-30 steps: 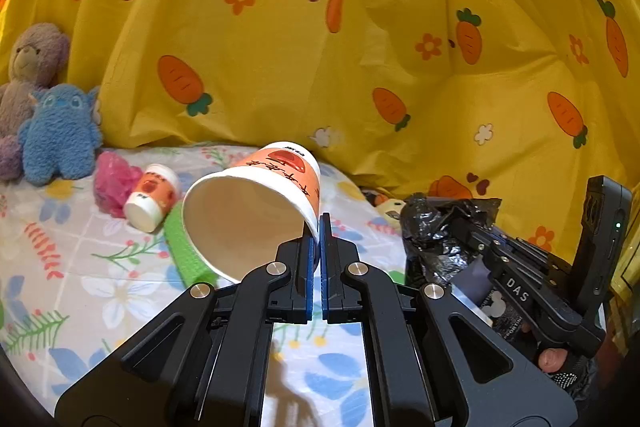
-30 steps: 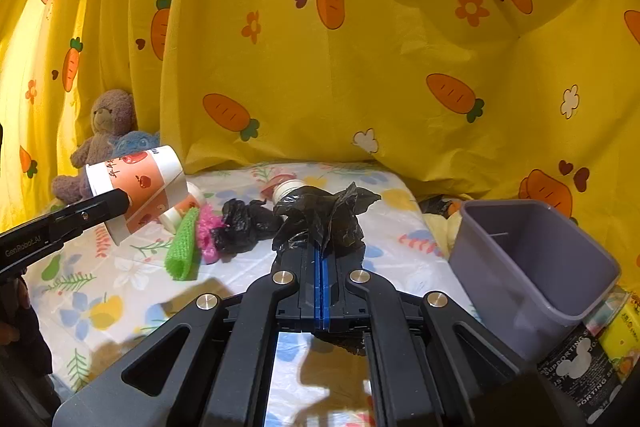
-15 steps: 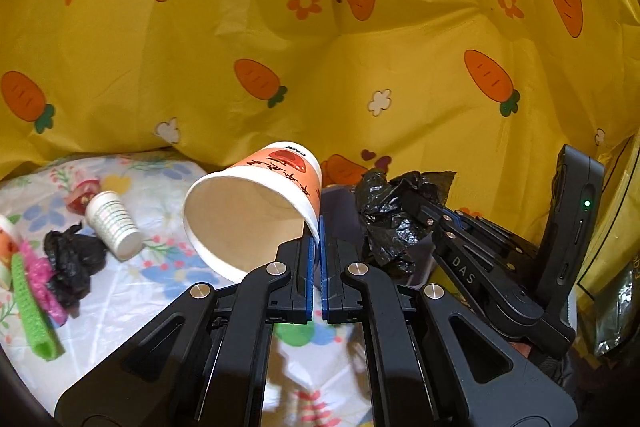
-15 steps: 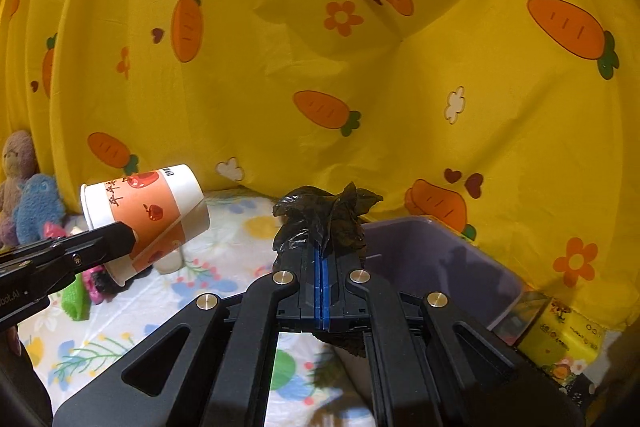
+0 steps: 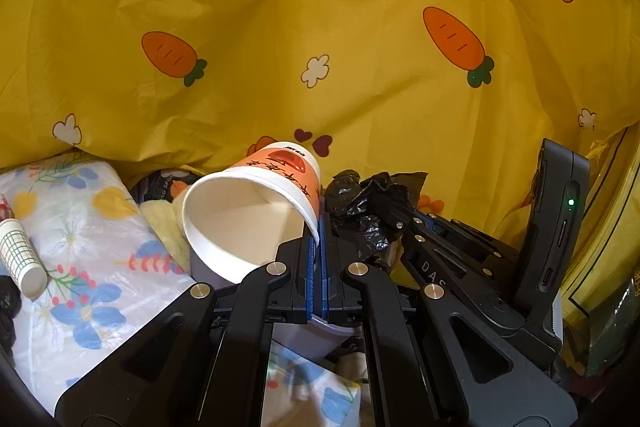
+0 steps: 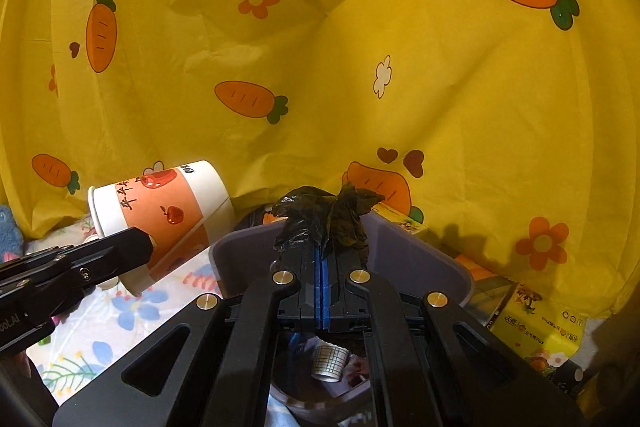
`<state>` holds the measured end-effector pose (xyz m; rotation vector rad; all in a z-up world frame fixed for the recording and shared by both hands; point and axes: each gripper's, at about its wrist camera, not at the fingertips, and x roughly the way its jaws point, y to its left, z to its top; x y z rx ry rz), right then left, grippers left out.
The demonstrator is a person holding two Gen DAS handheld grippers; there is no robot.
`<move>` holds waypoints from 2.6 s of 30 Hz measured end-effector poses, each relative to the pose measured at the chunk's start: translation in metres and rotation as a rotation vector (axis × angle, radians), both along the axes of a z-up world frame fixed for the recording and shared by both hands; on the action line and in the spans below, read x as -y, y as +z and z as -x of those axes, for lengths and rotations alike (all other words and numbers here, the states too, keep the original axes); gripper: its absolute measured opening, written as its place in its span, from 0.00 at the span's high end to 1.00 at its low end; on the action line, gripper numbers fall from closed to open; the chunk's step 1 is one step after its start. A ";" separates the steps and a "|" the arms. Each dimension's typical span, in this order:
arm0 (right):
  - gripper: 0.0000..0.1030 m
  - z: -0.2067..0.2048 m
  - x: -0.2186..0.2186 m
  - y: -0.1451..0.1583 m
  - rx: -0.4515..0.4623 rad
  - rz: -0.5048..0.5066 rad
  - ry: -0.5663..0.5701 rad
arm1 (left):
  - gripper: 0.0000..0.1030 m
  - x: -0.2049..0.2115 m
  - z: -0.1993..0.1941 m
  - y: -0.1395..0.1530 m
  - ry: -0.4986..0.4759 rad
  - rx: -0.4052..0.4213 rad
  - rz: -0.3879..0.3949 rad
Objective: Collect trash
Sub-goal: 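Carry the orange cup and black bag to the grey bin and release them, then return both tools to the pile and grasp the green foam net with left tool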
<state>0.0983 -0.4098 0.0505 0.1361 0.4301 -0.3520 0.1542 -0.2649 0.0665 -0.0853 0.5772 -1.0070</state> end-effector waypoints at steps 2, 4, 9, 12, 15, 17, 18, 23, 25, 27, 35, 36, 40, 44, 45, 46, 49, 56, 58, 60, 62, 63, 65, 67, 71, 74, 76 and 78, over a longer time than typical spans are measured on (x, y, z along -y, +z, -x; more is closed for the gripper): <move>0.98 -0.001 0.005 -0.003 -0.010 -0.008 -0.004 | 0.98 0.007 -0.004 -0.004 -0.012 -0.014 -0.007; 0.98 -0.002 0.009 -0.006 -0.018 -0.015 -0.009 | 0.98 0.013 -0.008 -0.010 -0.023 -0.038 -0.006; 0.98 -0.004 0.016 -0.011 -0.030 -0.020 -0.019 | 0.98 0.026 -0.017 -0.022 -0.031 -0.058 -0.022; 0.98 -0.004 0.019 -0.013 -0.031 -0.021 -0.023 | 0.98 0.030 -0.020 -0.026 -0.041 -0.069 -0.023; 0.98 -0.004 0.020 -0.013 -0.031 -0.025 -0.026 | 0.98 0.034 -0.022 -0.030 -0.047 -0.076 -0.020; 0.98 -0.005 0.021 -0.015 -0.035 -0.027 -0.025 | 0.98 0.036 -0.023 -0.032 -0.055 -0.084 -0.012; 0.98 -0.005 0.021 -0.015 -0.038 -0.028 -0.024 | 0.98 0.036 -0.024 -0.033 -0.059 -0.088 -0.008; 0.98 -0.007 0.022 -0.018 -0.046 -0.029 -0.017 | 0.98 0.040 -0.026 -0.037 -0.070 -0.105 -0.007; 0.98 -0.007 0.022 -0.018 -0.046 -0.030 -0.019 | 0.98 0.041 -0.028 -0.038 -0.072 -0.118 0.000; 0.98 -0.008 0.023 -0.019 -0.047 -0.032 -0.018 | 0.98 0.041 -0.029 -0.040 -0.073 -0.131 0.009; 0.98 -0.010 0.023 -0.023 -0.054 -0.033 -0.011 | 0.98 0.041 -0.032 -0.044 -0.073 -0.151 0.010; 0.98 -0.010 0.023 -0.023 -0.054 -0.031 -0.011 | 0.98 0.041 -0.032 -0.044 -0.072 -0.151 0.008; 0.98 -0.011 0.026 -0.024 -0.054 -0.034 -0.017 | 0.98 0.043 -0.033 -0.046 -0.073 -0.159 0.009; 0.97 -0.011 0.026 -0.025 -0.057 -0.031 -0.018 | 0.95 0.040 -0.033 -0.045 -0.069 -0.144 0.028; 0.91 -0.011 0.026 -0.025 -0.058 -0.031 -0.020 | 0.82 0.038 -0.034 -0.044 -0.054 -0.137 0.028; 0.77 -0.011 0.027 -0.025 -0.057 -0.033 -0.024 | 0.56 0.035 -0.035 -0.043 -0.029 -0.133 0.028; 0.58 -0.008 0.030 -0.024 -0.037 -0.030 -0.040 | 0.23 0.016 -0.039 -0.040 0.053 -0.118 0.070; 0.44 -0.004 0.028 -0.020 -0.016 -0.037 -0.059 | 0.08 -0.021 -0.040 -0.038 0.204 -0.050 0.020; 0.39 -0.002 0.026 -0.020 -0.008 -0.037 -0.067 | 0.07 -0.030 -0.039 -0.039 0.227 -0.047 0.008; 0.35 0.000 0.024 -0.019 -0.003 -0.028 -0.079 | 0.07 -0.039 -0.038 -0.042 0.246 -0.053 0.000; 0.32 0.002 0.020 -0.019 -0.002 -0.019 -0.088 | 0.07 -0.049 -0.037 -0.043 0.265 -0.056 -0.002; 0.31 0.003 0.018 -0.019 -0.006 -0.016 -0.093 | 0.07 -0.054 -0.036 -0.044 0.274 -0.059 -0.003; 0.30 0.006 0.015 -0.019 -0.004 -0.011 -0.099 | 0.07 -0.064 -0.034 -0.045 0.293 -0.058 -0.013; 0.28 0.009 0.011 -0.018 0.002 -0.002 -0.108 | 0.07 -0.077 -0.030 -0.046 0.327 -0.044 -0.040; 0.25 0.013 -0.003 -0.017 0.019 0.006 -0.091 | 0.07 -0.114 -0.021 -0.050 0.434 -0.003 -0.128; 0.25 0.009 -0.018 -0.020 0.016 0.001 -0.048 | 0.07 -0.154 -0.016 -0.055 0.533 0.014 -0.185; 0.25 0.005 -0.032 -0.022 0.014 -0.007 -0.012 | 0.07 -0.184 -0.012 -0.060 0.608 0.025 -0.226; 0.25 0.000 -0.050 -0.023 0.012 -0.007 0.030 | 0.07 -0.214 -0.009 -0.066 0.680 0.031 -0.263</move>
